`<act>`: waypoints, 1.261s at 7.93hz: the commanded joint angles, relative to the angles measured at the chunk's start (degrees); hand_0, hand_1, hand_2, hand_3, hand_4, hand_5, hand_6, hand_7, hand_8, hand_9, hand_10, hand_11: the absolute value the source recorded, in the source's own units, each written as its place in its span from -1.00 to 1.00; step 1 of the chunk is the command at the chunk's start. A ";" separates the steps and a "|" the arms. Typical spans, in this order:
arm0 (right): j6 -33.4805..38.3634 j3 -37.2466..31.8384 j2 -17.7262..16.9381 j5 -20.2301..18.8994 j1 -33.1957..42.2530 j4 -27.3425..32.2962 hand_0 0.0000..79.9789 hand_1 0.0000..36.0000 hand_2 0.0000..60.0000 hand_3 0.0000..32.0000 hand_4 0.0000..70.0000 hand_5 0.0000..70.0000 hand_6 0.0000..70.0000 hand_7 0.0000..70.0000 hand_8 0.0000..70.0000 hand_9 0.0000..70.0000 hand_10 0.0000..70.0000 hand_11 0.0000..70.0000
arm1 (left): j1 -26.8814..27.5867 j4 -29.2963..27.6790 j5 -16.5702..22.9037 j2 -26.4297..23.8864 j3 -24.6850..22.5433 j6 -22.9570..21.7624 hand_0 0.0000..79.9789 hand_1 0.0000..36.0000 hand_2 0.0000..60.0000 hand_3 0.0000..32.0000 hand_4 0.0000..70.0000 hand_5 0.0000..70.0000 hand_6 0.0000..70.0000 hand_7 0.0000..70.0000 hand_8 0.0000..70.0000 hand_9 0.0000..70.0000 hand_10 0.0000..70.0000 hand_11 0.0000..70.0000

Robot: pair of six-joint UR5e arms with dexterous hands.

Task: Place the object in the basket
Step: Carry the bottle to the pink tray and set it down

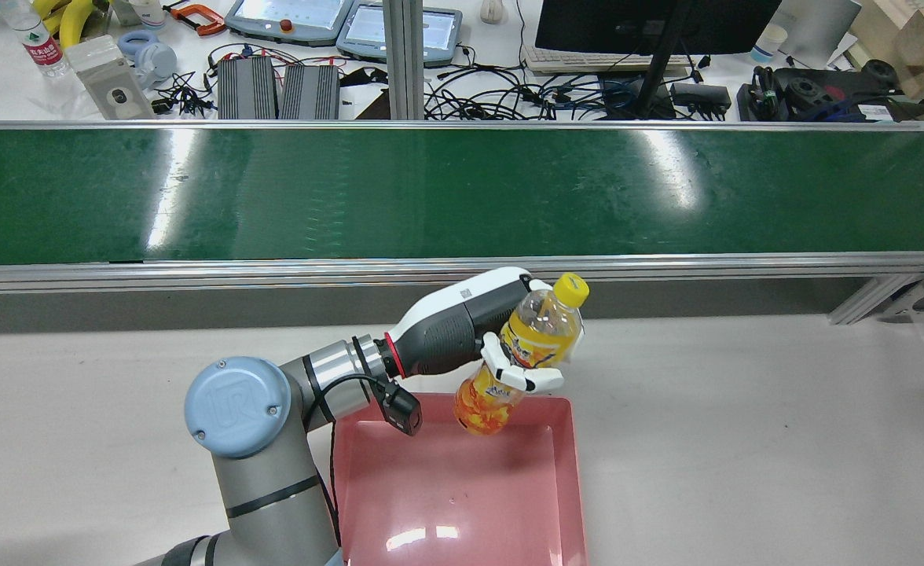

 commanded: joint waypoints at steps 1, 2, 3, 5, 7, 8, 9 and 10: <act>-0.07 -0.03 0.02 0.00 0.00 0.09 -1.00 -1.00 -1.00 -1.00 -1.00 -1.00 -1.00 -1.00 -1.00 -1.00 -1.00 -1.00 | 3.45 -2.15 0.05 2.69 -0.01 3.47 0.20 0.04 1.00 -1.00 1.00 1.00 0.75 1.00 0.83 1.00 0.87 1.00; -0.07 -0.03 0.02 0.00 0.00 0.09 -1.00 -1.00 -1.00 -1.00 -1.00 -1.00 -1.00 -1.00 -1.00 -1.00 -1.00 -1.00 | 3.37 -7.99 0.13 7.85 0.08 3.03 0.20 -0.35 0.22 -1.00 0.94 0.40 -0.02 0.48 0.25 0.75 0.41 0.99; 0.02 -0.03 0.02 0.00 0.00 0.00 -1.00 -1.00 -1.00 -1.00 -1.00 -1.00 -1.00 -1.00 -1.00 -1.00 -1.00 -1.00 | 3.45 -13.97 0.05 13.21 0.17 2.86 0.20 -0.44 -0.80 -1.00 -0.15 -0.21 -0.75 -0.39 -0.39 -0.03 -0.08 0.33; -0.07 -0.03 -0.06 0.00 0.00 0.00 -1.00 -1.00 -1.00 -1.00 -1.00 -1.00 -1.00 -1.00 -1.00 -1.00 -1.00 -1.00 | 3.63 -21.48 -0.13 18.44 -0.01 2.68 0.21 -0.50 -1.00 -1.00 -0.61 -0.83 -1.00 -0.87 -0.81 -0.67 -0.75 -0.61; -0.07 -0.03 0.02 0.00 0.00 0.00 -1.00 -1.00 -1.00 -1.00 -1.00 -1.00 -1.00 -1.00 -1.00 -1.00 -1.00 -1.00 | 4.59 -21.67 -0.04 18.19 -0.70 2.68 0.23 -0.52 -1.00 -1.00 -0.62 -0.96 -1.00 -0.91 -0.87 -0.76 -0.83 -0.72; 0.02 -0.03 -0.06 0.00 0.00 0.00 -1.00 -1.00 -1.00 -1.00 -1.00 -1.00 -1.00 -1.00 -1.00 -1.00 -1.00 -1.00 | 4.60 -21.32 0.13 18.10 -2.36 2.59 0.24 -0.50 -1.00 -1.00 -0.61 -0.95 -1.00 -0.92 -0.89 -0.78 -0.84 -0.74; -0.07 -0.03 0.02 0.00 0.00 0.00 -1.00 -1.00 -1.00 -1.00 -1.00 -1.00 -1.00 -1.00 -1.00 -1.00 -1.00 -1.00 | 4.51 -19.58 0.13 18.01 -4.21 2.50 0.24 -0.48 -1.00 -1.00 -0.60 -0.93 -1.00 -0.92 -0.90 -0.79 -0.83 -0.71; -0.07 -0.03 -0.06 0.00 0.00 0.00 -1.00 -1.00 -1.00 -1.00 -1.00 -1.00 -1.00 -1.00 -1.00 -1.00 -1.00 -1.00 | 4.51 -17.65 0.13 17.92 -6.14 2.33 0.24 -0.47 -1.00 -1.00 -0.60 -0.91 -1.00 -0.93 -0.89 -0.78 -0.83 -0.71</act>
